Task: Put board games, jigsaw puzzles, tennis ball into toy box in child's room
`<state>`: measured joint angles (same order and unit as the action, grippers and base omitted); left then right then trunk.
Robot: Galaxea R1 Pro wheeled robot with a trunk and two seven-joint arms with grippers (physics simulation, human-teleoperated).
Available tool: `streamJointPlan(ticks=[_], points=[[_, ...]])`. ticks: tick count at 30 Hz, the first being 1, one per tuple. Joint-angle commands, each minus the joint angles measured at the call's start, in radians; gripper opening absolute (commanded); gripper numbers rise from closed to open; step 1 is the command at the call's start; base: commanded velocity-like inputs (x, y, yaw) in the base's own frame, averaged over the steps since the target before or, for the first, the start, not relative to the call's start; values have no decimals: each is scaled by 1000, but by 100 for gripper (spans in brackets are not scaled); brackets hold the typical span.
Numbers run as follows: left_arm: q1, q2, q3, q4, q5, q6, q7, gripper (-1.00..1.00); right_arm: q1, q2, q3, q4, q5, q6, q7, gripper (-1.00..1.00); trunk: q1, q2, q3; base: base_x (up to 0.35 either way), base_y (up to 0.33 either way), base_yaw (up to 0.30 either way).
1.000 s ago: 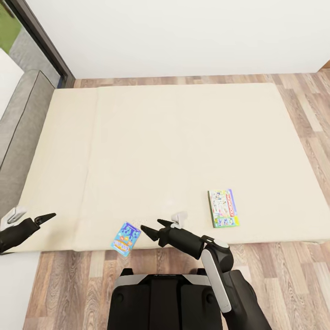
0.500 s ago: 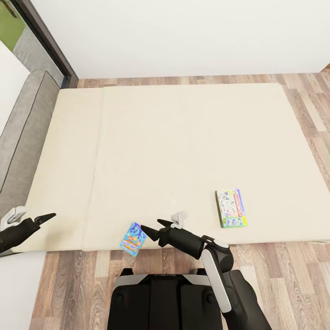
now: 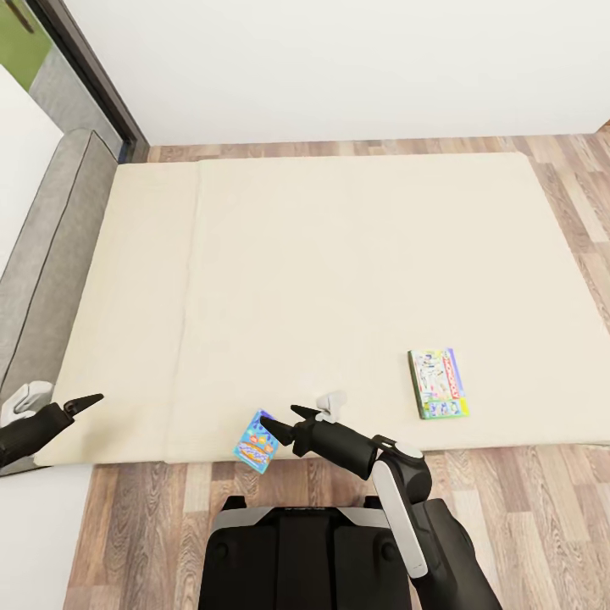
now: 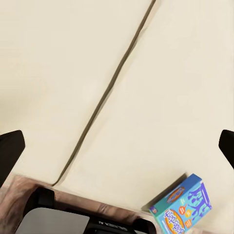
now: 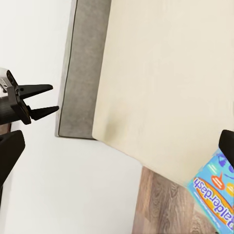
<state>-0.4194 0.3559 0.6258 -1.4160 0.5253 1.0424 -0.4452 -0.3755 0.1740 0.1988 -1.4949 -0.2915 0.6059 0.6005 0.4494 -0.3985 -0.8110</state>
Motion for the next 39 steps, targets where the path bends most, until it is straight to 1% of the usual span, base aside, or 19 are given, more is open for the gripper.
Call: streamJointPlan(ticks=[1, 16, 21, 22, 24, 25, 26, 27, 28, 29, 30, 32, 33, 34, 35, 39], points=[[-1, 0, 2, 0, -7, 5, -9, 100, 0, 1, -1, -1, -6, 8, -1, 100, 1, -2, -1, -1, 159, 0], [-1, 0, 0, 0, -7, 5, -9, 100, 0, 1, 0, -1, -3, 8, -1, 100, 1, -2, -1, 0, 78, 0], [-1, -2, -22, 0, -4, 5, -9, 100, 0, 1, -1, -1, -2, 8, -1, 100, 1, -2, -1, 0, 8, 0], [-6, -2, -45, 0, -4, 5, -9, 100, 0, 1, -1, -1, -2, 8, -1, 100, 1, -2, -1, 0, 3, 0], [-11, -1, -81, 0, -4, 5, -9, 100, 0, 1, -1, -1, 0, 8, -1, 100, 1, -2, -1, 0, 2, 0], [-15, -1, -122, 0, -4, 5, -9, 100, 0, 1, -1, -1, 1, 8, -1, 100, 1, -2, -1, 0, 1, 0], [-17, 0, -143, 0, -4, 5, -9, 100, 0, 1, -1, -1, 2, 8, -1, 100, 1, -2, -1, 0, 1, 0], [-22, 1, -184, 0, -4, 5, -8, 100, 0, 1, -1, -1, 3, 8, -1, 100, 1, -2, -1, 0, 0, 0], [-27, 2, -204, 0, -5, 5, -8, 100, 0, 1, -1, -1, 4, 8, -1, 100, 1, -2, -1, 0, 0, 0], [-62, 5, -262, 0, -8, 5, -7, 100, 0, 1, -1, -1, 5, 8, -1, 100, 1, -2, -1, 0, 0, 0], [-92, 6, -292, 0, -9, 5, -7, 100, 0, 1, -1, -1, 5, 8, -1, 100, 1, -2, -1, 0, 0, 0], [-125, 7, -316, 0, -10, 5, -6, 100, 0, 1, -1, -1, 6, 8, -1, 100, 1, -2, -1, 0, 0, 0], [-156, 8, -337, 1, -11, 5, -6, 100, 0, 1, -1, -1, 7, 7, -1, 100, 1, -2, -1, 0, 0, 0], [-169, 8, -346, 1, -11, 5, -6, 100, 0, 1, -1, -1, 7, 7, -1, 100, 1, -2, -1, 0, 0, 0], [-190, 8, -365, 1, -11, 5, -6, 100, 0, 1, -1, -1, 8, 7, -1, 100, 1, -2, -1, 0, 0, 0], [-218, 9, -396, 1, -7, 5, -7, 100, 0, 1, -1, -2, 9, 6, -1, 100, 1, -2, -1, 0, 0, 0]])
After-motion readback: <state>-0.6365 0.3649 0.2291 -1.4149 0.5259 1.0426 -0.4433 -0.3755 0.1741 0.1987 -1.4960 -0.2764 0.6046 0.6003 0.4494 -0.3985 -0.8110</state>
